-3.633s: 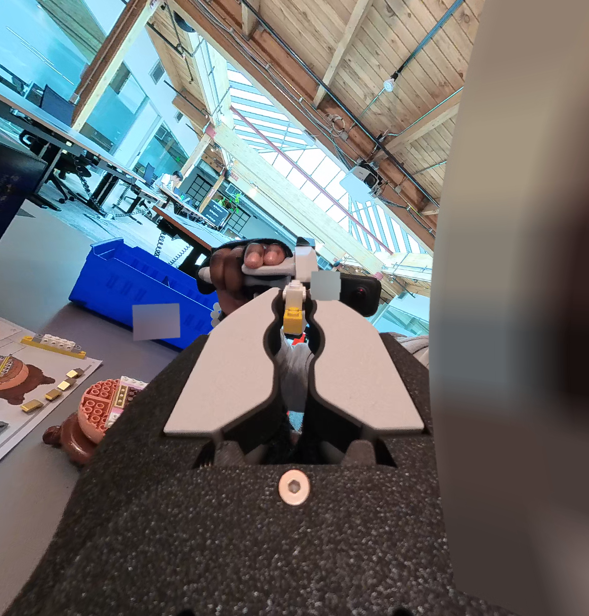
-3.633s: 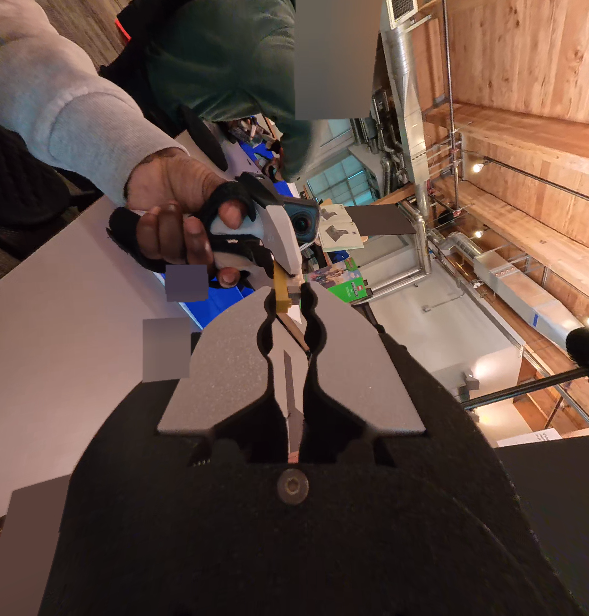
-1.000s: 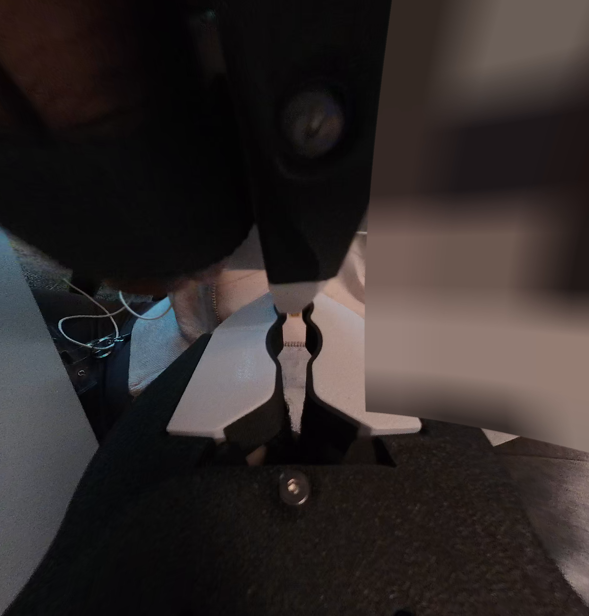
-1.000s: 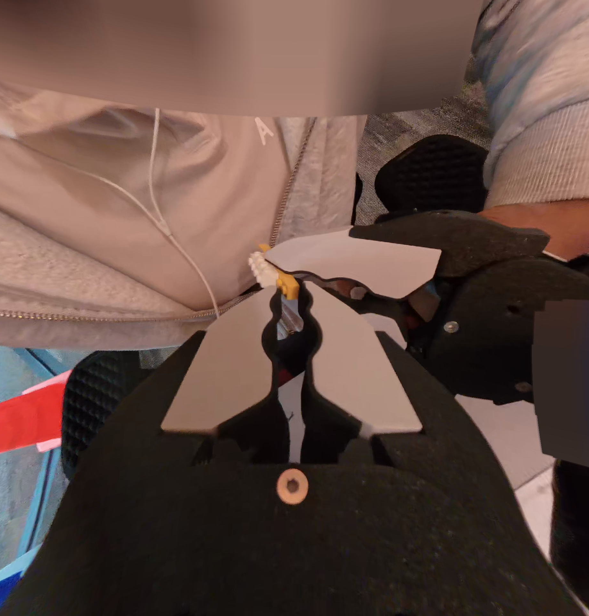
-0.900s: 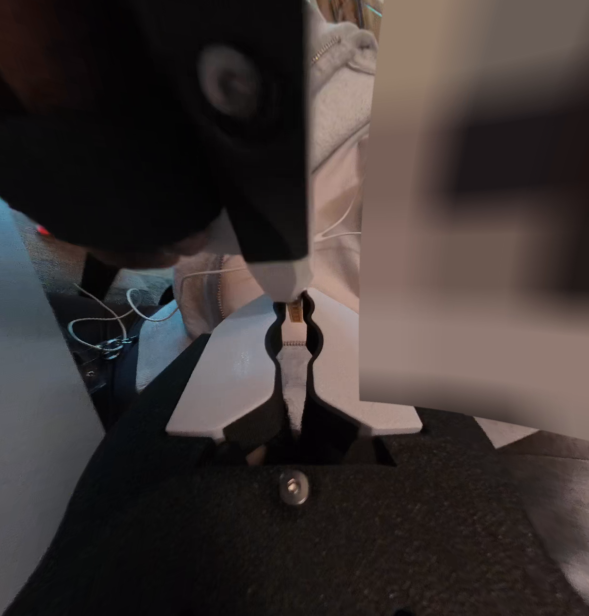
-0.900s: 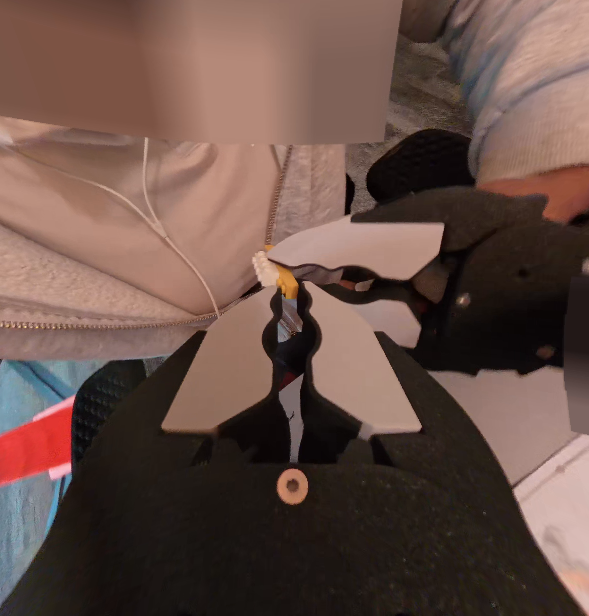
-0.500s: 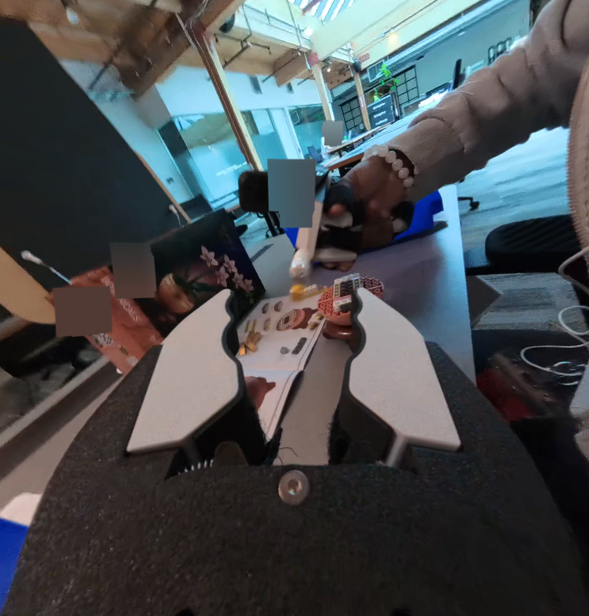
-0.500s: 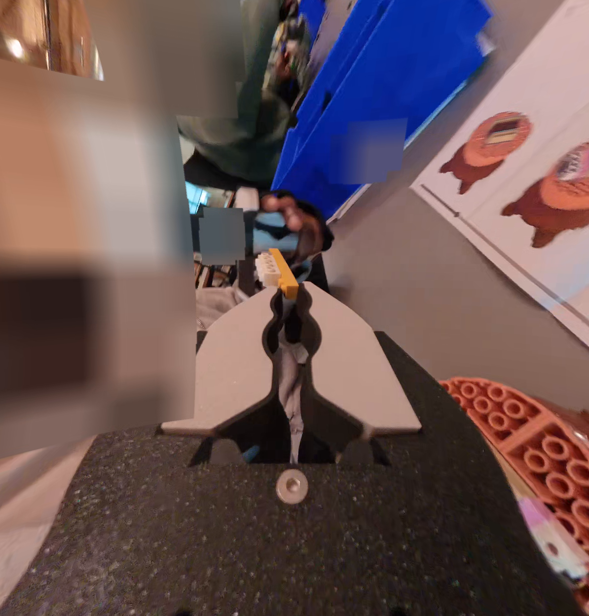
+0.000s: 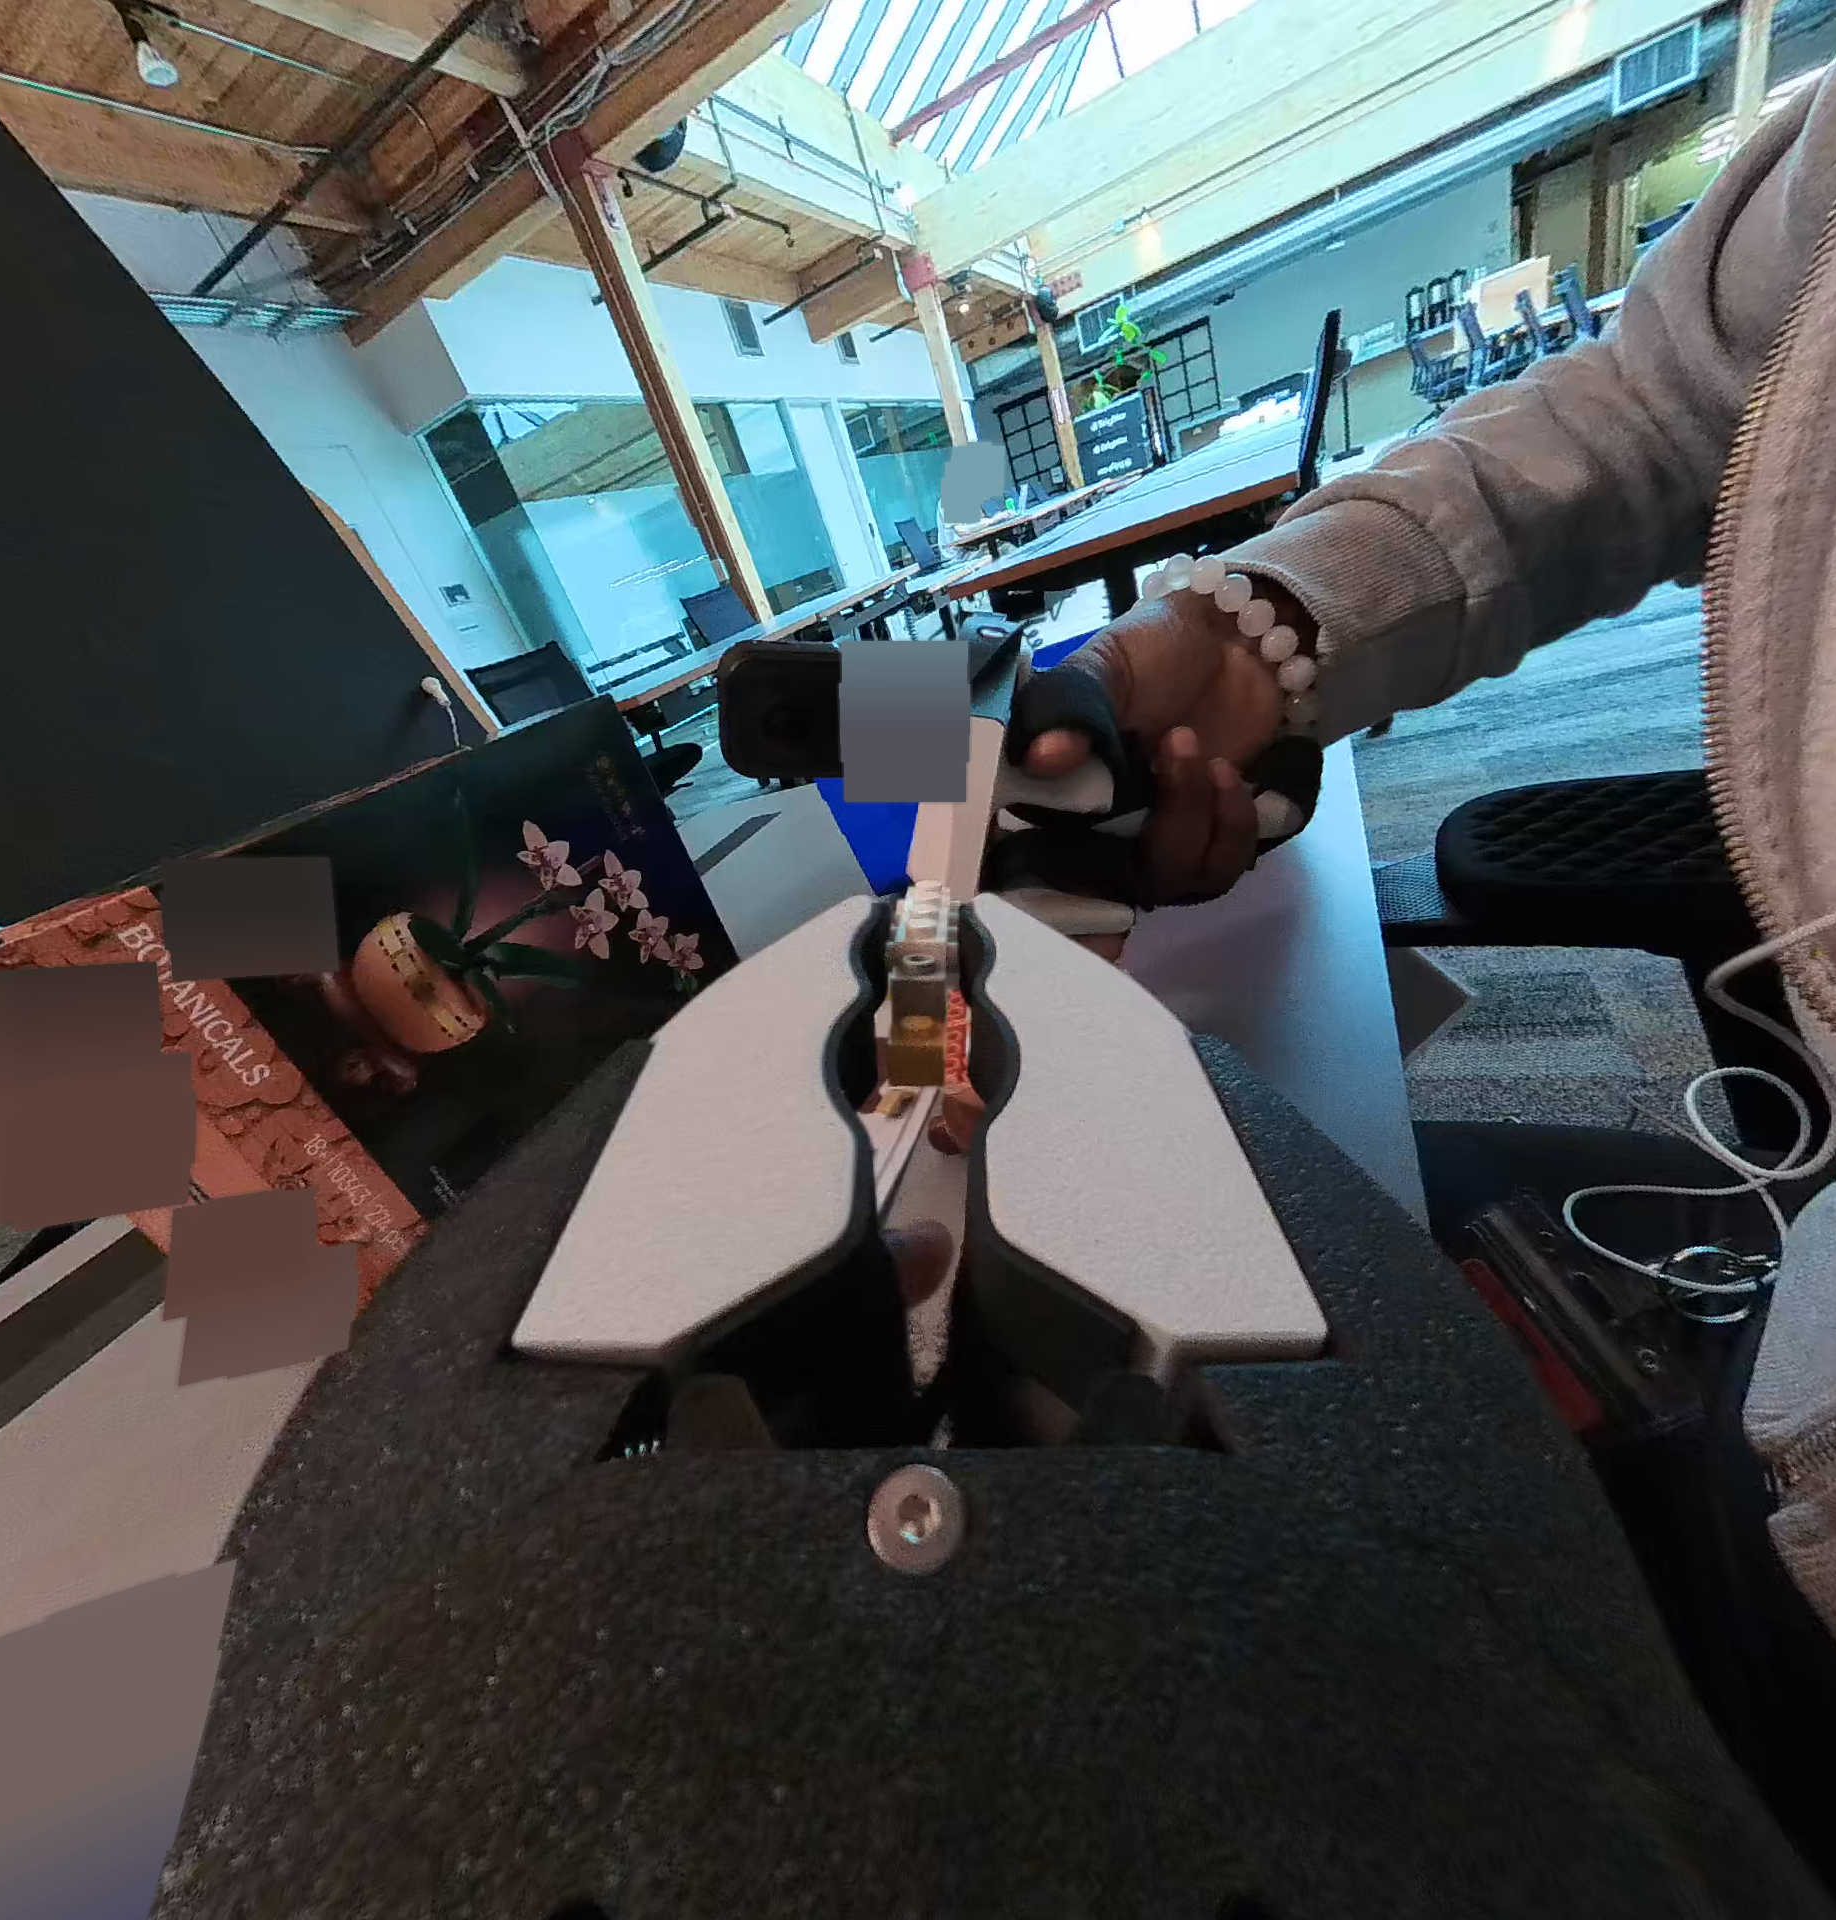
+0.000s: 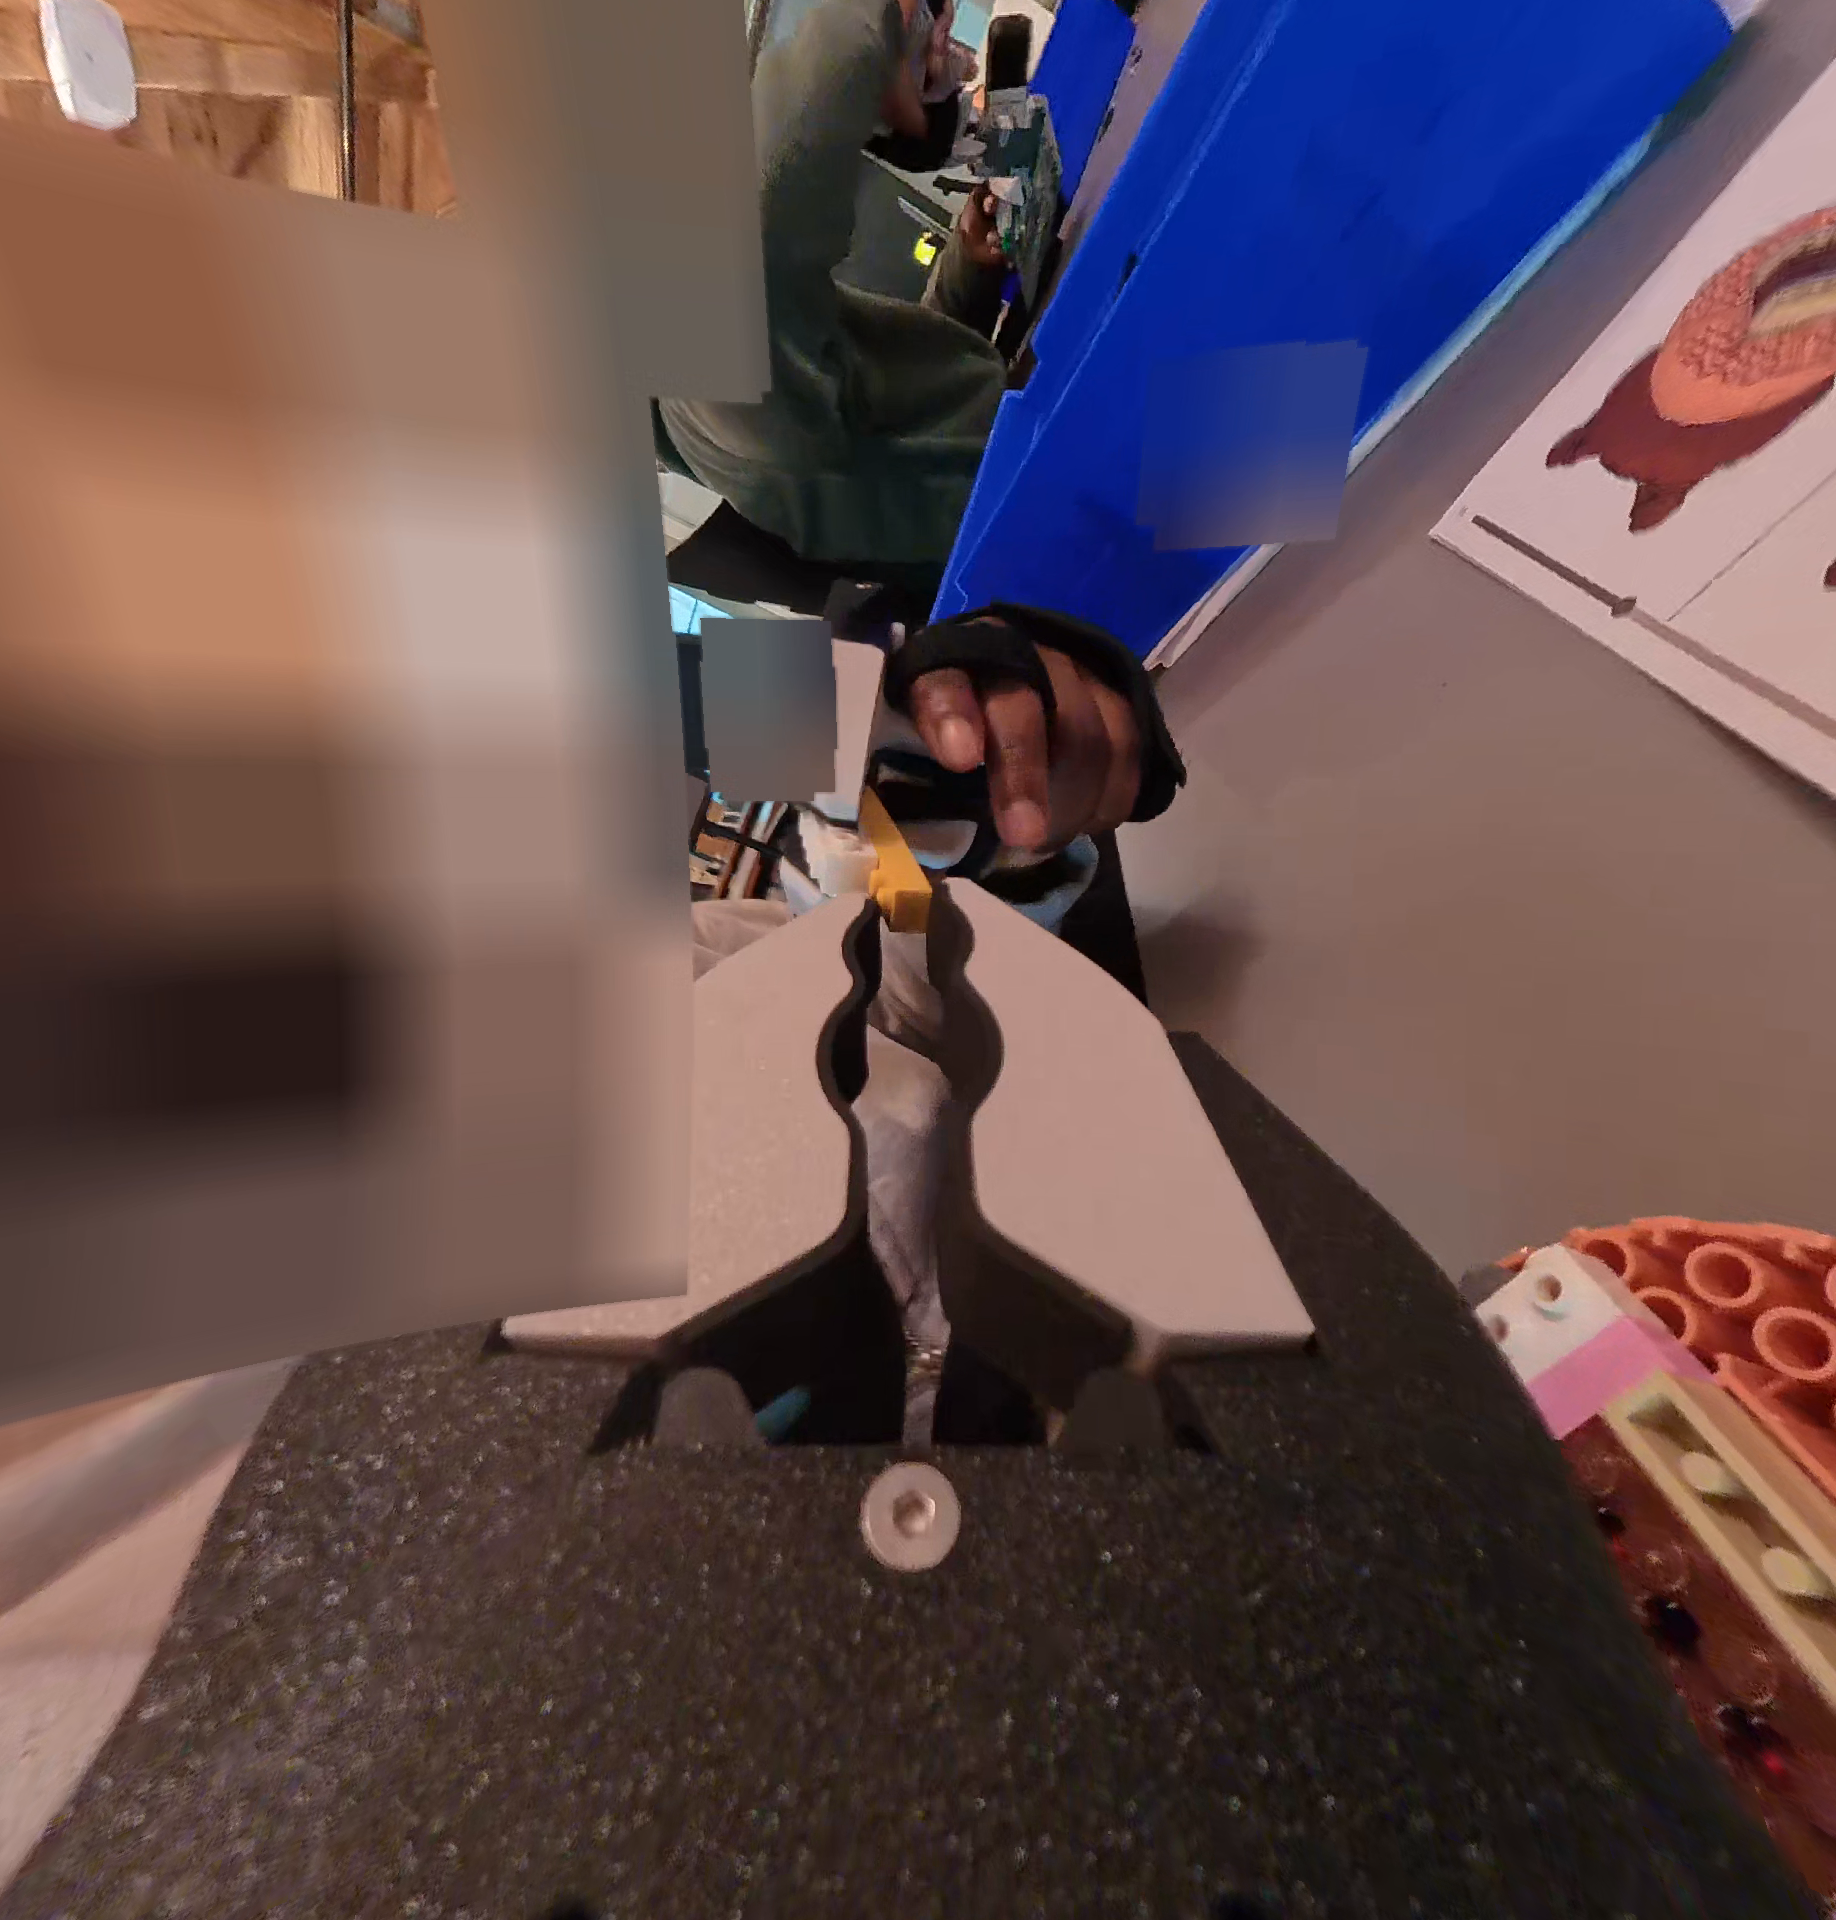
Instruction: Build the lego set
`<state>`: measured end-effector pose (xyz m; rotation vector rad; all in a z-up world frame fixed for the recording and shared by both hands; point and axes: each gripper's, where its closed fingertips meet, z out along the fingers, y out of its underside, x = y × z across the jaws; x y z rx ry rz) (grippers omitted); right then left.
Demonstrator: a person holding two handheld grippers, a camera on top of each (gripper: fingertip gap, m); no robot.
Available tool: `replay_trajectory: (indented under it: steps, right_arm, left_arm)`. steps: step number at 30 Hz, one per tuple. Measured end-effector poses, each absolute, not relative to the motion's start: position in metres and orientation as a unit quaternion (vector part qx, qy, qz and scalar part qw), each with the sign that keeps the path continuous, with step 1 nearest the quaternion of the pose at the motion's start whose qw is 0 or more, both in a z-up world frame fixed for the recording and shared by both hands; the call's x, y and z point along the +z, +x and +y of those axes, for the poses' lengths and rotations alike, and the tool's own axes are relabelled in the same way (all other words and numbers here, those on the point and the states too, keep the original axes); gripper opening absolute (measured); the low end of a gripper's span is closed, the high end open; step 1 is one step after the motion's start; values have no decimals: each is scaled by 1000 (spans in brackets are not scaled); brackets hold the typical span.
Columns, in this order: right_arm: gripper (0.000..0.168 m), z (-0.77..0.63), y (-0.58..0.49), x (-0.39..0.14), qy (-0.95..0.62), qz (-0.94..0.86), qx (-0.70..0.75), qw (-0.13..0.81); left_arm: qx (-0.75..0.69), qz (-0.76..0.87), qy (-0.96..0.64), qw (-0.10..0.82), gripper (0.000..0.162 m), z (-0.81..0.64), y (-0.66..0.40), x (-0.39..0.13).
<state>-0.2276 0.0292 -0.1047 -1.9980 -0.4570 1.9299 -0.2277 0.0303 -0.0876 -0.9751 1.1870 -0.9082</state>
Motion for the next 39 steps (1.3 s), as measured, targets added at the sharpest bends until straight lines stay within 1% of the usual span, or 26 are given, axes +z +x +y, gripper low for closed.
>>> replay_trajectory:
  steps: [1, 2, 4, 5, 6, 7, 8, 10, 11, 12, 15, 18, 20, 25, 27, 28, 31, 36, 37, 39]
  right_arm:
    - [8, 28, -227, -105, -700, -180, 668, 177]
    - [13, 26, -226, -104, -694, -207, 661, 195]
    - [30, 23, -220, -103, -689, -271, 630, 232]
    - [36, 26, -213, -102, -694, -298, 603, 257]
    - [39, 32, -204, -101, -700, -321, 570, 288]
    - [39, 44, -192, -102, -713, -339, 525, 318]
    - [34, 59, -178, -104, -730, -356, 471, 344]
    - [19, 89, -151, -111, -756, -402, 364, 366]
    - [12, 103, -141, -118, -764, -428, 315, 366]
    - [11, 116, -133, -129, -772, -451, 272, 355]
    - [13, 138, -129, -173, -785, -515, 193, 287]
    - [17, 143, -139, -206, -776, -555, 167, 249]
    - [17, 143, -143, -219, -771, -570, 164, 230]
    - [15, 148, -145, -231, -773, -573, 164, 217]
    - [8, 151, -143, -235, -770, -580, 154, 218]
    - [7, 151, -144, -235, -766, -583, 157, 219]
    - [7, 150, -150, -219, -767, -571, 176, 236]
    - [7, 103, -199, -129, -721, -555, 299, 289]
    - [7, 89, -210, -117, -708, -566, 308, 289]
    - [7, 70, -222, -112, -701, -595, 285, 271]
  left_arm:
    - [-400, 517, -426, 625, 11, 29, -228, -88]
    - [-406, 515, -431, 620, 11, 29, -228, -90]
    - [-432, 496, -445, 607, 11, 30, -233, -92]
    - [-453, 483, -457, 593, 11, 33, -236, -94]
    - [-474, 469, -470, 578, 11, 36, -239, -98]
    - [-492, 452, -481, 567, 11, 40, -243, -101]
    - [-506, 436, -490, 560, 11, 44, -246, -104]
    - [-518, 428, -507, 540, 11, 48, -246, -114]
    - [-518, 432, -516, 528, 11, 48, -245, -119]
    - [-518, 435, -525, 517, 11, 49, -243, -125]
    - [-529, 426, -539, 499, 11, 53, -242, -132]
    - [-543, 414, -535, 497, 11, 56, -246, -130]
    - [-555, 414, -531, 489, 11, 56, -247, -129]
    - [-559, 424, -527, 481, 11, 53, -246, -130]
    - [-564, 421, -524, 479, 11, 53, -247, -129]
    - [-566, 421, -523, 478, 11, 53, -247, -129]
    - [-559, 422, -523, 485, 11, 54, -246, -129]
    - [-544, 425, -520, 503, 11, 54, -246, -128]
    - [-543, 424, -519, 506, 11, 54, -246, -128]
    - [-542, 421, -516, 512, 11, 54, -248, -126]
